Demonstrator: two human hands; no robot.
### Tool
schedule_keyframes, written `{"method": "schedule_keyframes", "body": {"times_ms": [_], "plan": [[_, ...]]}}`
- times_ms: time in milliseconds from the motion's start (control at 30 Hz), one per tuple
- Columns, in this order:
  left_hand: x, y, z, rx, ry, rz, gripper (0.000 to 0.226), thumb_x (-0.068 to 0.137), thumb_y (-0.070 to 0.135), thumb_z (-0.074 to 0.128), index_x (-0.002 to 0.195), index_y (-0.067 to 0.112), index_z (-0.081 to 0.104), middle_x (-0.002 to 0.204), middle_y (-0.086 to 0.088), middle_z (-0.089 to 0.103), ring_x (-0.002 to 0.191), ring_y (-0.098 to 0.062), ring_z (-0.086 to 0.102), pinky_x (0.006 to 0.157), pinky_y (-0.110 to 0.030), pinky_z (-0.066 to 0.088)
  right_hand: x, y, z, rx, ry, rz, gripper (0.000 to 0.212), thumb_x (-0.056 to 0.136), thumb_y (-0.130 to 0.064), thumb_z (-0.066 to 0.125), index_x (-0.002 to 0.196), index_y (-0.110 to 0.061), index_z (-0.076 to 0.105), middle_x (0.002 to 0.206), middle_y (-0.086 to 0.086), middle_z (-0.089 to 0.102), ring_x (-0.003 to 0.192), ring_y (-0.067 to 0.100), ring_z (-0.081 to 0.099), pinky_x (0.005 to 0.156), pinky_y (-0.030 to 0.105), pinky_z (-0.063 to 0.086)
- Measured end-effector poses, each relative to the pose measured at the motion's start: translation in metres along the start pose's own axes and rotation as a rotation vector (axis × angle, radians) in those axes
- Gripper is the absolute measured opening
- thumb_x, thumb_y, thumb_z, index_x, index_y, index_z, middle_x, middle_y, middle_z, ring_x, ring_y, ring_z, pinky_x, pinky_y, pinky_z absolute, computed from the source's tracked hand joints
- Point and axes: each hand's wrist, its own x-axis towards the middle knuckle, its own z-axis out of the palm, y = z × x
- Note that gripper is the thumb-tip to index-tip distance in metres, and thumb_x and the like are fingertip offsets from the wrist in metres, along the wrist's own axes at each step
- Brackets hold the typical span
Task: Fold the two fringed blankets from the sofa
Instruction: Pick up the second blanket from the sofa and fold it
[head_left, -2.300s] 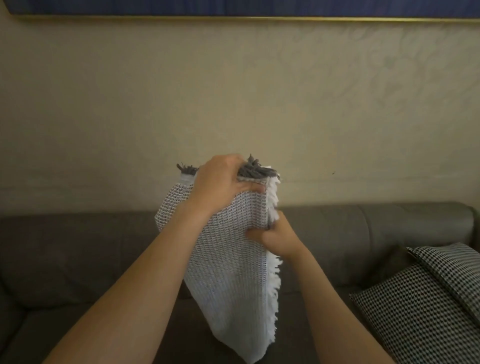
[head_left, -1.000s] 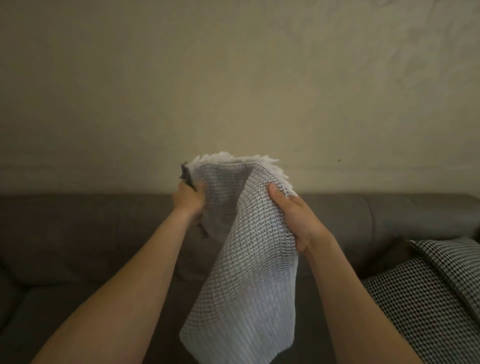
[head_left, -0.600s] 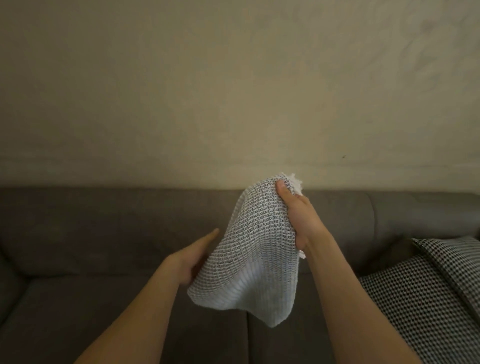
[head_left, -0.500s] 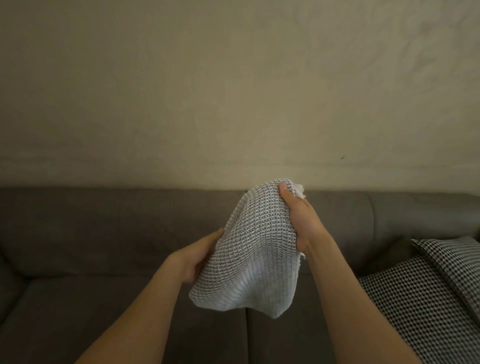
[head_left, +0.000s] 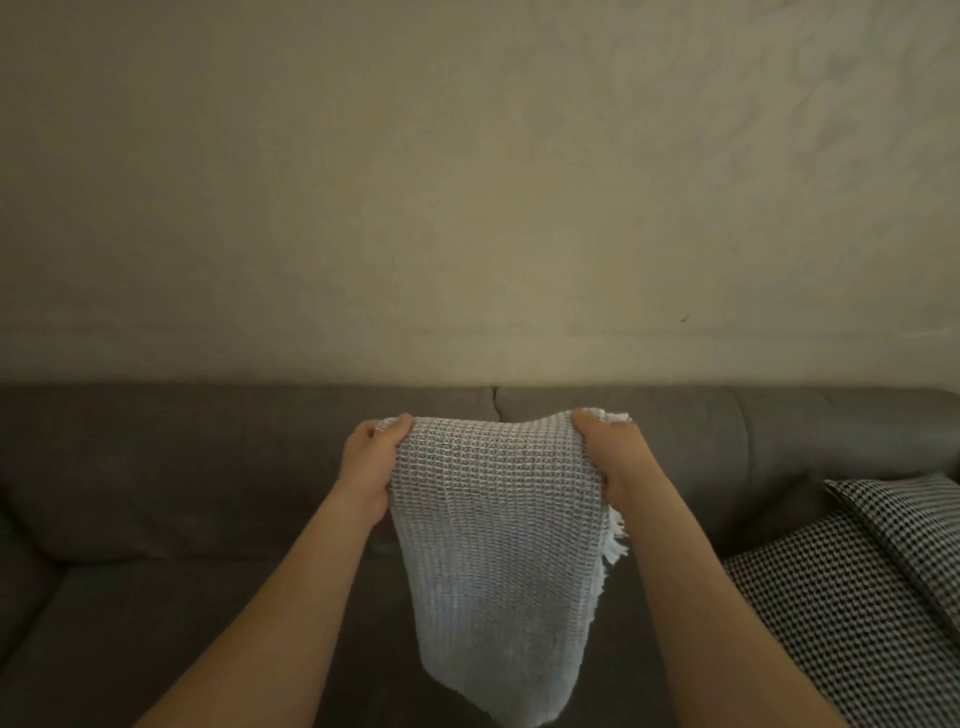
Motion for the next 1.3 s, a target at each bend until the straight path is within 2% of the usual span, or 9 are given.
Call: {"method": "schedule_keyframes", "body": {"times_ms": [100, 200, 300, 433, 600, 700, 900, 1133, 1300], "plan": [[-0.009, 0.003, 0.007, 0.069, 0.129, 0.133, 0.041, 0.098, 0.024, 0.075, 0.131, 0.016, 0.052, 0.124, -0.012, 0.064, 0.101, -0.021, 0.068, 0.078, -0.036, 0.058, 0.003, 0.01, -0.002, -0.165, 0.051, -0.052, 0.028, 0.093, -0.023, 0.068, 0.092, 0.004, 0.063, 0.081, 0.023, 0.064, 0.068, 0.022, 0.056, 0.06, 0.029, 0.044], [-0.01, 0.004, 0.004, 0.205, 0.137, 0.296, 0.049, 0.099, 0.032, 0.073, 0.142, 0.033, 0.05, 0.148, -0.001, 0.052, 0.131, -0.02, 0.057, 0.111, -0.047, 0.051, 0.003, 0.018, -0.004, -0.324, 0.126, -0.115, 0.027, 0.08, -0.032, 0.071, 0.076, -0.011, 0.054, 0.068, 0.005, 0.051, 0.064, 0.022, 0.049, 0.06, 0.035, 0.042], [-0.015, 0.013, 0.003, 0.349, 0.188, 0.445, 0.052, 0.106, 0.03, 0.062, 0.155, 0.031, 0.045, 0.154, 0.009, 0.046, 0.134, -0.007, 0.041, 0.118, -0.04, 0.04, 0.005, 0.023, -0.006, -0.215, 0.216, -0.273, 0.05, 0.078, -0.045, 0.077, 0.108, -0.011, 0.057, 0.088, 0.003, 0.058, 0.078, 0.019, 0.057, 0.072, 0.042, 0.053], [-0.012, 0.026, 0.002, 0.291, 0.288, 0.488, 0.031, 0.107, 0.023, 0.058, 0.138, 0.025, 0.064, 0.14, 0.004, 0.058, 0.127, -0.015, 0.058, 0.113, -0.04, 0.048, -0.006, 0.029, -0.008, 0.192, -0.079, -0.247, 0.072, 0.085, -0.035, 0.087, 0.143, -0.029, 0.046, 0.128, 0.002, 0.06, 0.113, 0.022, 0.067, 0.088, 0.038, 0.058], [-0.015, 0.036, 0.012, 0.238, 0.329, 0.477, 0.023, 0.108, 0.018, 0.056, 0.121, 0.017, 0.075, 0.124, 0.002, 0.069, 0.116, -0.016, 0.065, 0.102, -0.033, 0.052, -0.005, 0.044, -0.008, -0.265, -0.348, -0.409, 0.105, 0.082, -0.004, 0.087, 0.156, -0.048, 0.027, 0.144, 0.002, 0.048, 0.121, 0.027, 0.062, 0.095, 0.046, 0.06], [-0.013, 0.041, 0.009, 0.312, 0.336, 0.524, 0.022, 0.109, 0.021, 0.057, 0.116, 0.017, 0.077, 0.116, 0.003, 0.074, 0.112, -0.017, 0.068, 0.101, -0.037, 0.055, -0.006, 0.049, -0.006, -0.091, -0.305, -0.463, 0.076, 0.089, -0.002, 0.077, 0.14, -0.05, 0.047, 0.109, 0.024, 0.066, 0.088, 0.031, 0.065, 0.081, 0.052, 0.062], [-0.013, 0.056, 0.0, 0.89, 0.415, 0.652, 0.03, 0.113, 0.031, 0.046, 0.101, 0.018, 0.07, 0.101, 0.0, 0.073, 0.09, -0.024, 0.065, 0.073, -0.036, 0.046, -0.015, 0.033, 0.014, 0.017, -0.107, -0.477, 0.024, 0.105, -0.009, 0.057, 0.098, -0.021, 0.077, 0.086, 0.001, 0.071, 0.076, 0.017, 0.06, 0.064, 0.026, 0.05], [-0.01, 0.061, -0.004, 0.88, 0.274, 0.347, 0.03, 0.111, 0.037, 0.049, 0.12, 0.012, 0.063, 0.117, -0.01, 0.068, 0.11, -0.032, 0.063, 0.084, -0.039, 0.045, -0.023, 0.008, -0.005, -0.247, -0.365, -0.547, 0.045, 0.082, 0.002, 0.084, 0.119, -0.024, 0.076, 0.111, 0.0, 0.077, 0.095, 0.02, 0.078, 0.086, 0.038, 0.064], [-0.024, 0.073, -0.005, 0.696, -0.007, 0.21, 0.081, 0.07, 0.056, 0.095, 0.135, 0.022, 0.06, 0.133, 0.002, 0.054, 0.122, -0.022, 0.057, 0.102, -0.039, 0.05, -0.017, 0.013, 0.001, -0.661, -0.108, -0.703, 0.068, 0.079, -0.011, 0.086, 0.141, -0.026, 0.061, 0.131, -0.007, 0.068, 0.123, 0.016, 0.062, 0.102, 0.031, 0.049]]}}
